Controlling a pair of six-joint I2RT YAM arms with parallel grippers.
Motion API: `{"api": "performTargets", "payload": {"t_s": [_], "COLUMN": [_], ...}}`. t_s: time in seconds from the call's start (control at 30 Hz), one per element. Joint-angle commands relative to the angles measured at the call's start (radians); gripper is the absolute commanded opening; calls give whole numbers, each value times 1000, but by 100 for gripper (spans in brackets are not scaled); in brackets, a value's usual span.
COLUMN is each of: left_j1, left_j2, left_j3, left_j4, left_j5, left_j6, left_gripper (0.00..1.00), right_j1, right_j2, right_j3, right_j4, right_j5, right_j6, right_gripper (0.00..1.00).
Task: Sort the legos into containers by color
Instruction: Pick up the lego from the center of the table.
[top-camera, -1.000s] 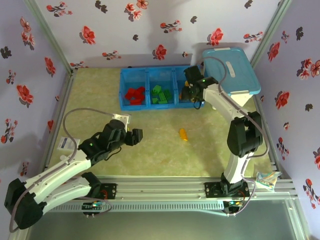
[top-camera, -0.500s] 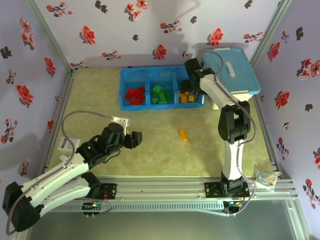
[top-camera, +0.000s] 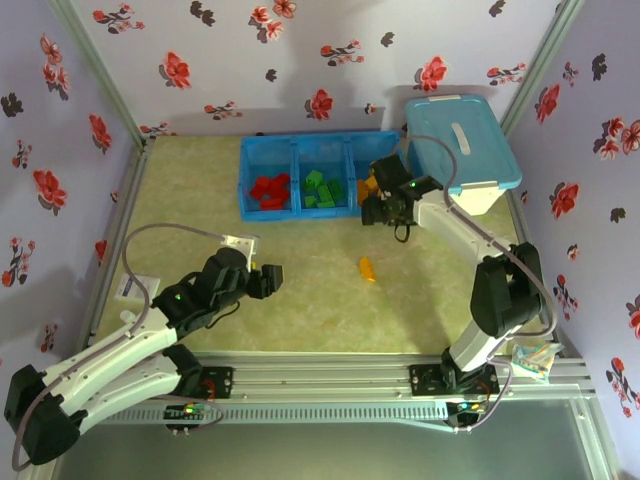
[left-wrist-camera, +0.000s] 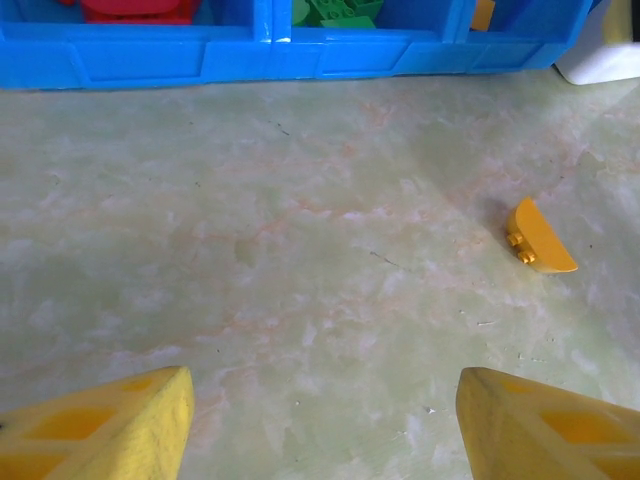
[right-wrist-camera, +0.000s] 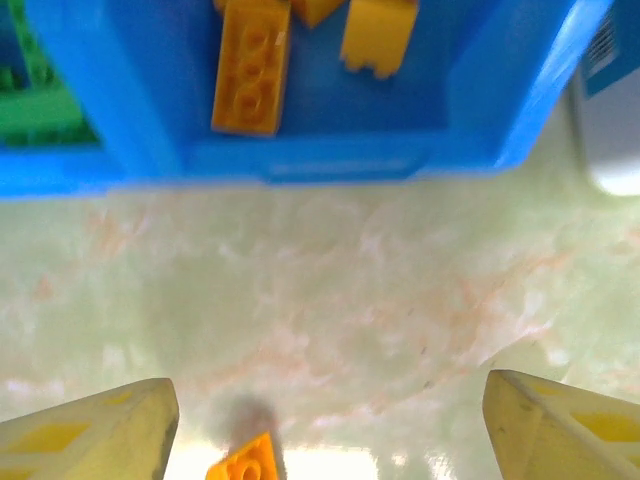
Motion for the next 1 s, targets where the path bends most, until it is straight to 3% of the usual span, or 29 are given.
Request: {"api": "performTargets", "payload": {"t_s": [0.0,0.53,0.97], "left_j1": [-2,0,0], "left_j2": [-8,-17,-58], "left_j3": [-20,-46,-75], "left_j4": [-5,-17,-28], "left_j5": [-29,-30,-48], "left_j6": [-15,-37,-53], "left_gripper": [70,69,68], "right_j1": [51,205,216], "right_j2": [-46,2,20], "right_j3": [-81,-336,-344], "right_j4": [37,171,171], "right_j5": [-31,-72,-44], "right_j6": [30,157,171], "right_gripper": [76,63,32]}}
